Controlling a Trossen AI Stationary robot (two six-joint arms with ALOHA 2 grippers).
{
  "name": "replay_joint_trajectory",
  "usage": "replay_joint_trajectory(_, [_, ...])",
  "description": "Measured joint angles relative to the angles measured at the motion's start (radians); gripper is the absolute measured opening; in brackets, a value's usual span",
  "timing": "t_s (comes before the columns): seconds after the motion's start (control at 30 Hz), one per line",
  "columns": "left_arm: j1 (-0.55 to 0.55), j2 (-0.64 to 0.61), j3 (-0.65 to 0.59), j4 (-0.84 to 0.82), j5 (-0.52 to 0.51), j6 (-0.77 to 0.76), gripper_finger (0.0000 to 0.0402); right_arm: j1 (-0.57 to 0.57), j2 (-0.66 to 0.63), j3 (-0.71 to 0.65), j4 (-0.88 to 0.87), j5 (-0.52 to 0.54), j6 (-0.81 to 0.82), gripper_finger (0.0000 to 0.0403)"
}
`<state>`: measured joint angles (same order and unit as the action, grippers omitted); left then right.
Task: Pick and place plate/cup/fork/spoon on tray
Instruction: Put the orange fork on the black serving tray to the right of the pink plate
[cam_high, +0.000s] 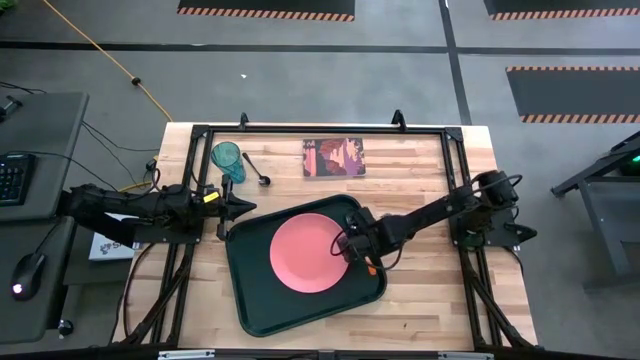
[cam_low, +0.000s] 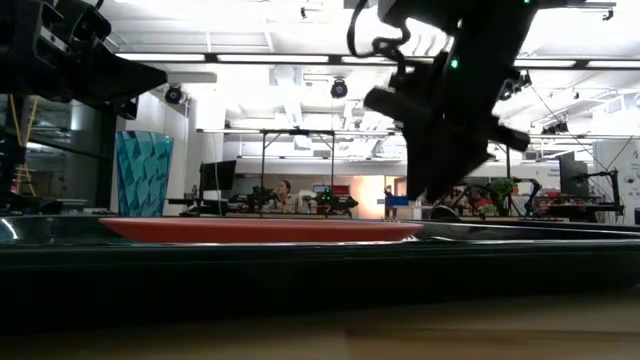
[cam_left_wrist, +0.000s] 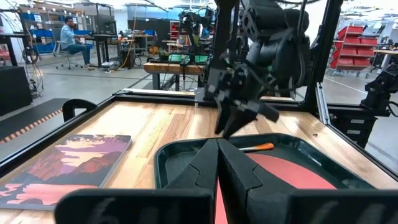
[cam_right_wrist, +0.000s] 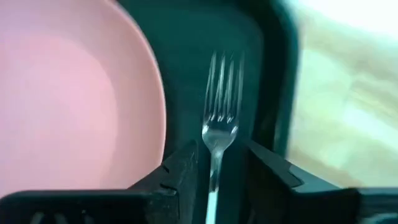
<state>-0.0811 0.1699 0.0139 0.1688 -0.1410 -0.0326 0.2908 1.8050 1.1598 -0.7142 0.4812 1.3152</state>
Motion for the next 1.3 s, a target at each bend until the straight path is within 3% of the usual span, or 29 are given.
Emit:
replay_joint_trajectory(0.13, [0.0,0.0,0.0,0.0,0.0,0.0,0.0,-0.001,-0.006,0.014,-0.002,-0.019,-0.07,0.0095])
replay_joint_trajectory(0.3, [0.0,0.0,0.0,-0.002,0.0,0.0,0.0,-0.002,0.05,0.015,0.035,-0.053,-0.121,0.0012])
replay_joint_trajectory(0.6, [0.0,0.0,0.0,-0.015,0.0,0.0,0.0,-0.003,0.108,0.015,0.069,-0.065,-0.138,0.0005])
replay_joint_trajectory(1.3, [0.0,0.0,0.0,-0.016,0.0,0.0,0.0,-0.003,0.113,0.015,0.299,-0.097,-0.243,0.0])
